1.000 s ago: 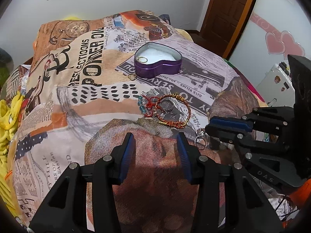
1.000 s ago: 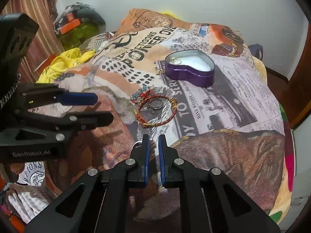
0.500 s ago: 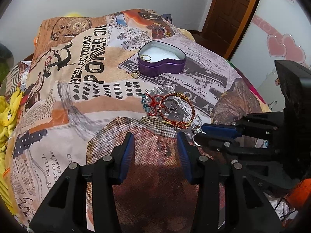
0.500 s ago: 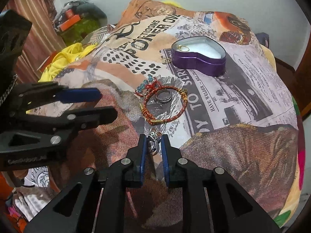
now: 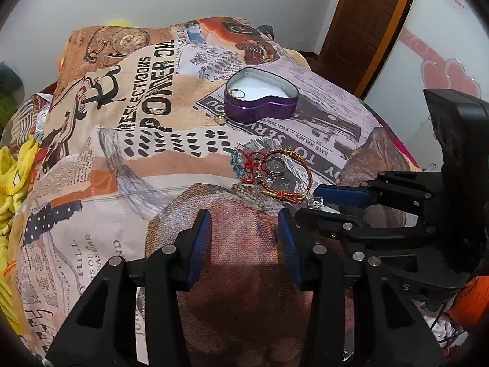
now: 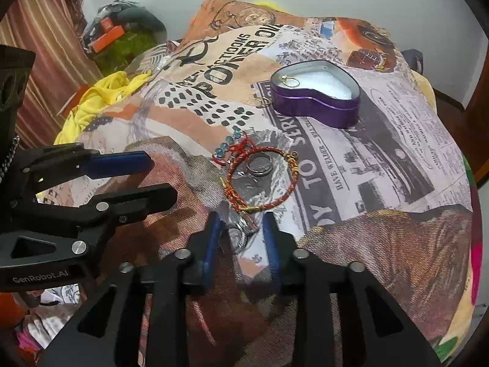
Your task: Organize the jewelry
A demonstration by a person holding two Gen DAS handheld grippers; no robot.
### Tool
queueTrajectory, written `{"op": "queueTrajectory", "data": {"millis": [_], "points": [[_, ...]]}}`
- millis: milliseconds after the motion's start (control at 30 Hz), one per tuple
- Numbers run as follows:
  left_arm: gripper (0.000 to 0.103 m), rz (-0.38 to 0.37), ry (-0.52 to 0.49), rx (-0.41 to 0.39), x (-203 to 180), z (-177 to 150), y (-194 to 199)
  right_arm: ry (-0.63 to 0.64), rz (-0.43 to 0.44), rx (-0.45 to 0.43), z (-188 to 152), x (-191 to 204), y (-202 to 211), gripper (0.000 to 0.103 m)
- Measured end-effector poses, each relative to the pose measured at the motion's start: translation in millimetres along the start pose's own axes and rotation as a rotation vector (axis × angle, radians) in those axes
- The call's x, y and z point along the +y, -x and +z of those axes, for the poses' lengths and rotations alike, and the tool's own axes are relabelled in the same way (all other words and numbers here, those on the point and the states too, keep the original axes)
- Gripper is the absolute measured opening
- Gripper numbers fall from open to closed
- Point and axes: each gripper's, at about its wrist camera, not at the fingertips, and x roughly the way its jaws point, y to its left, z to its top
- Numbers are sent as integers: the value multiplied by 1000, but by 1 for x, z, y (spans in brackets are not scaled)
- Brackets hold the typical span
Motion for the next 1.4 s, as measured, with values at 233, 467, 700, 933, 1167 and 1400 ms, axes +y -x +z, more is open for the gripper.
{"op": "queueTrajectory", "data": {"millis": [233, 467, 700, 933, 1167, 1400], "points": [[45, -2, 8, -4, 4, -1, 1, 45, -37, -17, -2, 7, -3, 26], [45, -7, -5, 1, -1, 1, -2, 12, -25, -33, -2, -1, 2, 13], [45, -24, -22, 12, -14, 7, -11, -4, -40, -73, -2, -10, 14, 13], [45, -46, -26, 16, -25, 19, -21, -31, -74, -128, 1, -28, 28, 13], [36, -52, -57, 39, -38, 29, -39, -56, -93, -160, 1, -43, 37, 13], [33, -42, -41, 58, -36, 39, -57, -72, -89, -171, 3, -56, 38, 13]]}}
